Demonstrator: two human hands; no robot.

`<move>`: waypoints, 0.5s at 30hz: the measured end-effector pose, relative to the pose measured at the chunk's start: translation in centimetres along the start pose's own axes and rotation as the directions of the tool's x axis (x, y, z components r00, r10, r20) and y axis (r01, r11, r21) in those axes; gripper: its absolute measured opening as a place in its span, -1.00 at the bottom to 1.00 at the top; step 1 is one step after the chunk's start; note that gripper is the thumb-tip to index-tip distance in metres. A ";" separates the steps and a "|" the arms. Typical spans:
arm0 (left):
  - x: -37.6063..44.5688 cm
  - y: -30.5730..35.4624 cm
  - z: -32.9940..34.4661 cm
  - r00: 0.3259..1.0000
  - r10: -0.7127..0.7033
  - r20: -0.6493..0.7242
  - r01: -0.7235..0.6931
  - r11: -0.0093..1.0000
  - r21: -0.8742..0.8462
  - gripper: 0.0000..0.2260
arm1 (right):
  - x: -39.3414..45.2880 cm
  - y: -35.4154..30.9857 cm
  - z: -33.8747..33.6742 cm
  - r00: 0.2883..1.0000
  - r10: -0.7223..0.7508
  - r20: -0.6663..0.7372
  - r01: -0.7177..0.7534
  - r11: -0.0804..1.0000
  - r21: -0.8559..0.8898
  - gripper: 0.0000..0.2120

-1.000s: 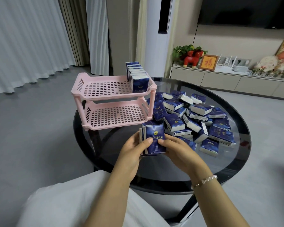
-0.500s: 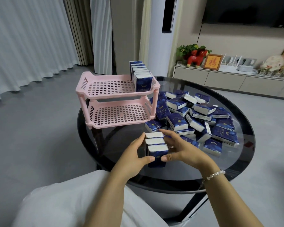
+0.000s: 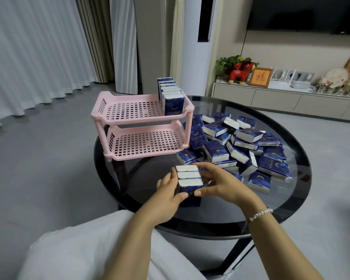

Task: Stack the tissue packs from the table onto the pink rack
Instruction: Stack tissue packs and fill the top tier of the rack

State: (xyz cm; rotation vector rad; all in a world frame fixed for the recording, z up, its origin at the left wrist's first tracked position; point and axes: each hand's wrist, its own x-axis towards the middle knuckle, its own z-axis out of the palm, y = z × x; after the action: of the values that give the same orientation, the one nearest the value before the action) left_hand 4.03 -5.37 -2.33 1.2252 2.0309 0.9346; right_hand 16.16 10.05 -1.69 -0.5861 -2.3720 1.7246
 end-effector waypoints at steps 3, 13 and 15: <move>0.3 0.1 -0.9 1.000 0.005 0.000 -0.005 1.000 0.018 -0.38 | 0.2 -1.0 -0.2 1.000 0.014 -0.001 -0.014 0.999 0.045 -0.42; -0.9 3.3 -9.9 0.967 0.137 -0.215 -0.173 0.972 -0.157 -0.56 | 3.0 -10.0 -1.1 0.991 -0.118 0.069 0.121 0.992 -0.041 -0.46; -0.7 4.2 -12.1 0.950 0.149 -0.274 -0.200 0.965 -0.172 -0.56 | 3.9 -12.3 -1.4 0.984 -0.162 0.075 0.166 0.985 -0.043 -0.47</move>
State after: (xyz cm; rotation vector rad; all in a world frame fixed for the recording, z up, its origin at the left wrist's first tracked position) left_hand -2.85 -7.86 8.16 1.2416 1.9855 1.4130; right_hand 10.36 9.61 9.89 -0.3296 -2.4403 1.6470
